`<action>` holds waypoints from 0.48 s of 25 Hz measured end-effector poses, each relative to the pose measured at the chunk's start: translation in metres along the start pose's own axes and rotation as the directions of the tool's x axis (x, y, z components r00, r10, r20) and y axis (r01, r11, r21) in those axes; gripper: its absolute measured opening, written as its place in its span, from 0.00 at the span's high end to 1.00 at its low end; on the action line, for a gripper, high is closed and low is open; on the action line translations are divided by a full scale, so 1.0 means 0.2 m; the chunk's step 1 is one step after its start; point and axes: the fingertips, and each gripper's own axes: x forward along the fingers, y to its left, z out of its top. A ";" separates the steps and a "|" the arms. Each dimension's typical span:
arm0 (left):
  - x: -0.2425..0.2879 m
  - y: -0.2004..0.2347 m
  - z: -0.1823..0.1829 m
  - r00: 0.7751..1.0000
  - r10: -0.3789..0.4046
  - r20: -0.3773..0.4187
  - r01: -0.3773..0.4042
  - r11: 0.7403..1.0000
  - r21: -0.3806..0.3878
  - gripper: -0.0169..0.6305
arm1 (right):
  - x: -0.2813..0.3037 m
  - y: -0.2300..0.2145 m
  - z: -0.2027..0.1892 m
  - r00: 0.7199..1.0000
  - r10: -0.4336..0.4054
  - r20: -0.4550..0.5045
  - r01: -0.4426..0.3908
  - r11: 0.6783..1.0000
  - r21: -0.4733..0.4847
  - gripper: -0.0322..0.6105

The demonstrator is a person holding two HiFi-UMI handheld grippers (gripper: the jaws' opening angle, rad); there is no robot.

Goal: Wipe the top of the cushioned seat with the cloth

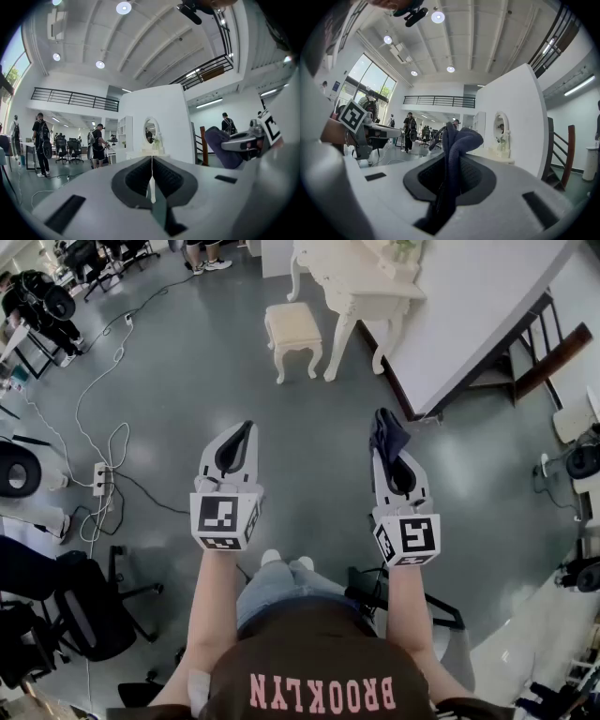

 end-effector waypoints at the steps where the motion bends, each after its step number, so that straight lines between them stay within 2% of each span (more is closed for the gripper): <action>1: 0.02 -0.01 0.00 1.000 -0.002 0.004 0.002 1.000 0.002 0.97 | 0.01 -0.02 0.00 1.000 0.000 0.004 0.000 1.000 -0.003 0.89; 9: 0.17 -0.05 -0.05 1.000 0.016 0.006 -0.016 1.000 0.010 0.97 | 0.11 -0.13 -0.05 0.999 0.039 -0.007 -0.039 0.998 -0.049 0.89; 12: 0.26 -0.01 -0.06 1.000 0.011 -0.002 -0.011 1.000 0.014 0.97 | 0.20 -0.17 -0.07 0.999 0.032 -0.006 -0.032 0.999 -0.032 0.89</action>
